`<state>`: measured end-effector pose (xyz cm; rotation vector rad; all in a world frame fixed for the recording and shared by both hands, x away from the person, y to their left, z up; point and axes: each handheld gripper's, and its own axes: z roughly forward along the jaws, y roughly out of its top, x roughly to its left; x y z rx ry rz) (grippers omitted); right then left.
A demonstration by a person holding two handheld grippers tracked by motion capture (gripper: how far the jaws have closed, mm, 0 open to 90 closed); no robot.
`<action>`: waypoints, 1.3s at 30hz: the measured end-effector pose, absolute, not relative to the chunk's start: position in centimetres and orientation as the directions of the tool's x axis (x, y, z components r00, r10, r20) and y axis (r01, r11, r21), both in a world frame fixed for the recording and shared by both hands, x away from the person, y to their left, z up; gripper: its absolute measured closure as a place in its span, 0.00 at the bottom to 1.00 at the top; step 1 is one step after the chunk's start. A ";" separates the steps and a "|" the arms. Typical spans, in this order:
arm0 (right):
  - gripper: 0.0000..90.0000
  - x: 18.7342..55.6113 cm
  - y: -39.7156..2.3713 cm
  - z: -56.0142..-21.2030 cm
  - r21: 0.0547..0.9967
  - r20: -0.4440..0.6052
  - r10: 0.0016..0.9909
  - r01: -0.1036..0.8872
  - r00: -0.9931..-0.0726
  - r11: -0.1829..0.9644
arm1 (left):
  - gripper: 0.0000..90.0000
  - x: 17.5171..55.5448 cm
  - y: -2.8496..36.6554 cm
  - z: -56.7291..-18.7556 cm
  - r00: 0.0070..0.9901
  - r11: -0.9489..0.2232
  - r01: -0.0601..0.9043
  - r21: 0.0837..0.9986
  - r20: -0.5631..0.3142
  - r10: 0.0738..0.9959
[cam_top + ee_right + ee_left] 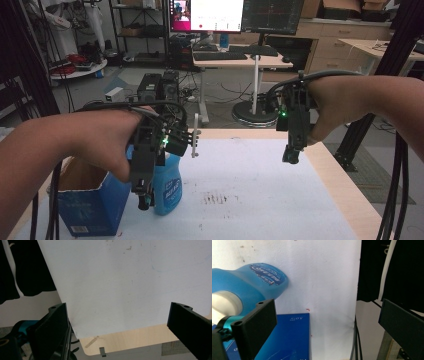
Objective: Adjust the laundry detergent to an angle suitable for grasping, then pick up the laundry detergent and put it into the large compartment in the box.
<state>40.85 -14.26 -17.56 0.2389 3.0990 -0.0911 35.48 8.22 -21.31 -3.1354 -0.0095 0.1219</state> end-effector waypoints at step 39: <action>0.03 40.8 -14.9 -17.8 -0.068 -0.068 0.165 0.169 -0.984 0.983 | 0.02 34.6 8.0 -21.2 0.998 -1.000 0.008 -0.028 -0.061 0.010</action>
